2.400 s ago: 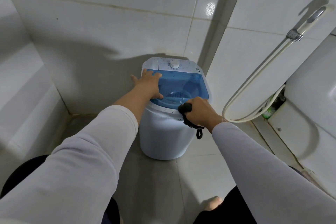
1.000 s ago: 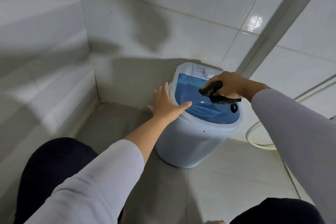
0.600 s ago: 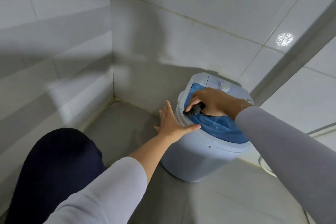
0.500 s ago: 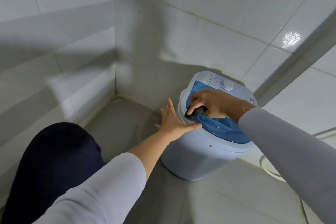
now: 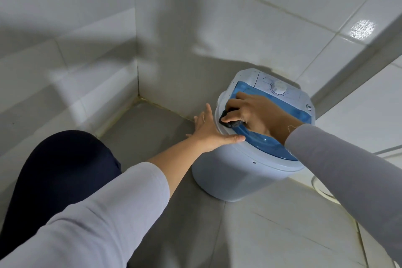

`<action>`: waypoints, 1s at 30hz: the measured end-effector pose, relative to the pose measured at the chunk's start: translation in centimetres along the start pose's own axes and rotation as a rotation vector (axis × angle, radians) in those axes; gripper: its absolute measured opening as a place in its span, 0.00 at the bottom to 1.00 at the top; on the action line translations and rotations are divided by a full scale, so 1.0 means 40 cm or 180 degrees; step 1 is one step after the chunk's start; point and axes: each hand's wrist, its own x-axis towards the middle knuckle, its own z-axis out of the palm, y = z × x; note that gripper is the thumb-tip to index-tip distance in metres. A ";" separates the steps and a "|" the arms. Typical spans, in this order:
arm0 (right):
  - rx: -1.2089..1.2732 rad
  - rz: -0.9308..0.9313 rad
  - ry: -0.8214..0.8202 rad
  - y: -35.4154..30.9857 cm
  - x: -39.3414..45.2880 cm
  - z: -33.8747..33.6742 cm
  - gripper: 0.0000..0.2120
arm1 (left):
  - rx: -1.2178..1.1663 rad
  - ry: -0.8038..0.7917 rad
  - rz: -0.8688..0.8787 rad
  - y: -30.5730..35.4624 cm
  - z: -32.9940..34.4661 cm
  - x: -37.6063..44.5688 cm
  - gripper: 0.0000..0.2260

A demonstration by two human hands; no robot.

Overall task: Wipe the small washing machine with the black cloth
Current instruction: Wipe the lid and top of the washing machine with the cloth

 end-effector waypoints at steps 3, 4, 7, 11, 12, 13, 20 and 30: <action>-0.0032 0.0088 0.0047 0.004 0.018 0.007 0.21 | 0.0068 -0.0057 0.0000 0.000 -0.001 0.003 0.65; -0.0036 0.0129 0.0057 0.005 0.022 0.009 0.20 | 0.0096 -0.0074 0.0004 0.000 -0.002 0.004 0.65; -0.0106 0.0217 0.0112 0.010 0.033 0.020 0.20 | 0.0155 -0.0102 0.0028 -0.001 -0.003 0.010 0.68; -0.0215 0.0374 0.0109 0.022 0.047 0.033 0.21 | 0.0177 -0.0097 0.0019 -0.001 -0.004 0.014 0.67; -0.0223 0.0423 0.0117 0.026 0.051 0.035 0.21 | 0.0189 -0.0107 0.0011 -0.001 -0.004 0.014 0.67; -0.0228 0.0486 0.0136 0.030 0.054 0.036 0.21 | 0.0200 -0.0124 -0.0001 -0.001 -0.004 0.015 0.67; -0.0514 0.0832 -0.0247 0.043 0.085 0.024 0.20 | 0.0267 -0.0174 -0.0005 -0.002 -0.007 0.020 0.66; 0.0082 0.1563 -0.0265 0.078 0.100 -0.005 0.21 | 0.0270 -0.0188 -0.0010 0.002 -0.011 0.025 0.66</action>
